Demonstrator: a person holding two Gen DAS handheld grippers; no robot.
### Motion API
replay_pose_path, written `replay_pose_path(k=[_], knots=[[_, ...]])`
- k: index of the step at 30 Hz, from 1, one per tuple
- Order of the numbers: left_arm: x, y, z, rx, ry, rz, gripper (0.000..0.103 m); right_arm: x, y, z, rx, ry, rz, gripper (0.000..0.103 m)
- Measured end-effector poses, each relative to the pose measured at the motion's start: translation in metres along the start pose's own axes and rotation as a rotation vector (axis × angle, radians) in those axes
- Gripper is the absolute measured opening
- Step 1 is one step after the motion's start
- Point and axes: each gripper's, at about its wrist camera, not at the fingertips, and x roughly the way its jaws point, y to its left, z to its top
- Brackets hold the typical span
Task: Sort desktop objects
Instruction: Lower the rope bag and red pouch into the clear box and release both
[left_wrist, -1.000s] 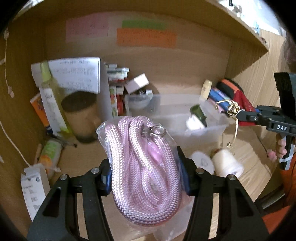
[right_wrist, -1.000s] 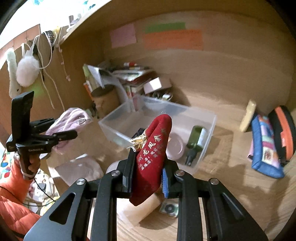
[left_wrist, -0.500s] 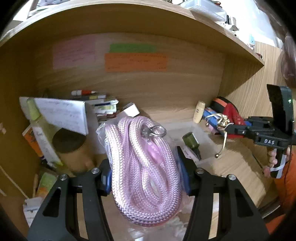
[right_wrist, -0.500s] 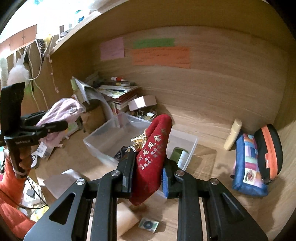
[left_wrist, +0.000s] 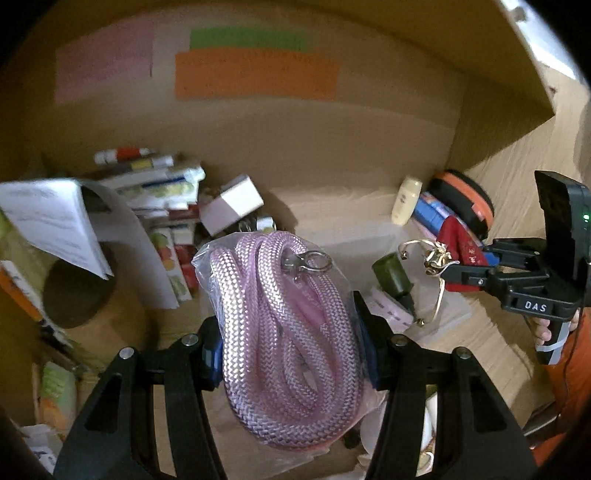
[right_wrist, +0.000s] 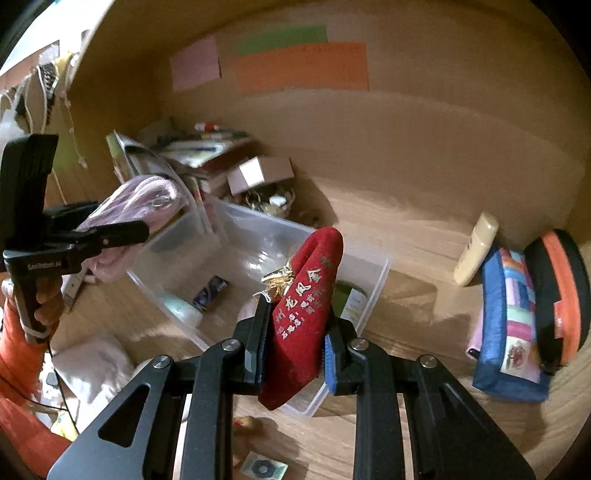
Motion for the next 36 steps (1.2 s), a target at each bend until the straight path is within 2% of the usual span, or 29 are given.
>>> replay_pose_path(k=[6,14,22,26,30,36], knots=[[0.035,0.003,-0.007,-0.003,0.087,-0.005,0.056,0.023,-0.003,-0.009,-0.024,0.059,-0.004,0.021],[0.044,0.001,-0.007,-0.017,0.109,-0.030,0.056,0.038,-0.004,-0.015,-0.043,0.102,-0.021,0.022],[0.053,-0.004,-0.012,0.005,0.149,0.003,0.057,0.044,0.004,-0.014,-0.093,0.115,-0.059,0.023],[0.048,-0.006,-0.011,0.007,0.136,0.012,0.058,0.041,0.009,-0.013,-0.125,0.111,-0.095,0.035],[0.035,-0.007,-0.008,0.005,0.104,0.008,0.067,0.036,0.018,-0.014,-0.170,0.096,-0.153,0.049],[0.009,-0.017,-0.007,0.034,0.047,0.031,0.079,0.023,0.026,-0.014,-0.185,0.058,-0.189,0.067]])
